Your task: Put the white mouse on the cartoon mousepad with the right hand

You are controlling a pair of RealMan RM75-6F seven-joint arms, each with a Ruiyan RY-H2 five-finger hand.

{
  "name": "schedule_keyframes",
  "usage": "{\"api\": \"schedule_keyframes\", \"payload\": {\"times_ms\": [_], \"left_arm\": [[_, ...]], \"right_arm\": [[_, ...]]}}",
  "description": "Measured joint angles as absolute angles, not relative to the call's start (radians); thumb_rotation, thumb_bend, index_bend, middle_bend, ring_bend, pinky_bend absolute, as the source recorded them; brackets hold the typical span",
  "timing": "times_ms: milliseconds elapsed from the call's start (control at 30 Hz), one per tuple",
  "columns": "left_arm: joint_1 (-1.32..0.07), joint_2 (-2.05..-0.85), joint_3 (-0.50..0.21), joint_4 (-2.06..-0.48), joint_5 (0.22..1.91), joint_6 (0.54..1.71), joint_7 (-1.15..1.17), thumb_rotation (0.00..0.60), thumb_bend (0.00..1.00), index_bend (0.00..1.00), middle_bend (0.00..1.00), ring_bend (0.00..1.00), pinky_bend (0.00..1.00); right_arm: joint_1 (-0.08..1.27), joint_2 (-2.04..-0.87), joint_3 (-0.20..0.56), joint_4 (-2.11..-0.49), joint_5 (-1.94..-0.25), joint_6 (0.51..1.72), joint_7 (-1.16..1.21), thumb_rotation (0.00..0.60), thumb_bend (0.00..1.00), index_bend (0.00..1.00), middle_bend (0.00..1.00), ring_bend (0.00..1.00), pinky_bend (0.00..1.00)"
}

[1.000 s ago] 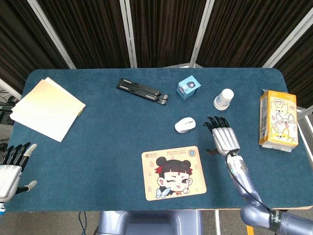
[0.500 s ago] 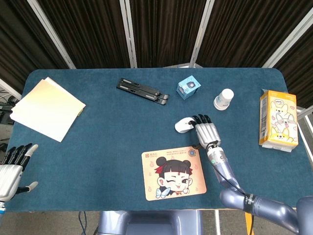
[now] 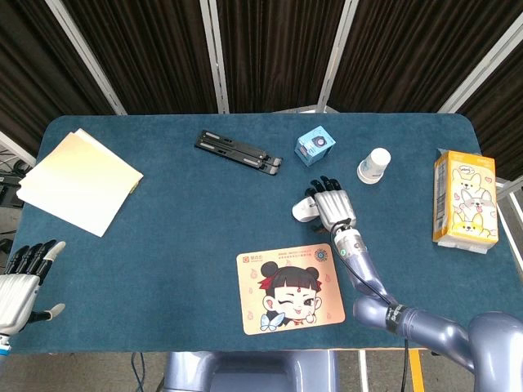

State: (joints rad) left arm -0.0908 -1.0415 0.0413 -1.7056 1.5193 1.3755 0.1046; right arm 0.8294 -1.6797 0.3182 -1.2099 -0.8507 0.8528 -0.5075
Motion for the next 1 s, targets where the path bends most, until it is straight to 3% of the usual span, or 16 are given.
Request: {"api": "schedule_keyframes", "payload": {"times_ms": [400, 1000], "left_arm": [[-0.102, -1.033, 0.039, -1.721, 1.497, 1.351, 0.104, 0.600, 0.09, 0.00, 0.00, 0.00, 0.00], [-0.105, -1.030, 0.041, -1.722, 1.494, 1.348, 0.099, 0.600, 0.09, 0.00, 0.00, 0.00, 0.00]], "right_arm": [[0.888, -1.754, 0.311, -1.063, -0.775, 0.775, -0.502, 0.600, 0.18, 0.27, 0.13, 0.00, 0.09], [0.923, -1.838, 0.283, -0.905, -0.821, 0.742, -0.446, 0.600, 0.22, 0.31, 0.15, 0.00, 0.13]]}}
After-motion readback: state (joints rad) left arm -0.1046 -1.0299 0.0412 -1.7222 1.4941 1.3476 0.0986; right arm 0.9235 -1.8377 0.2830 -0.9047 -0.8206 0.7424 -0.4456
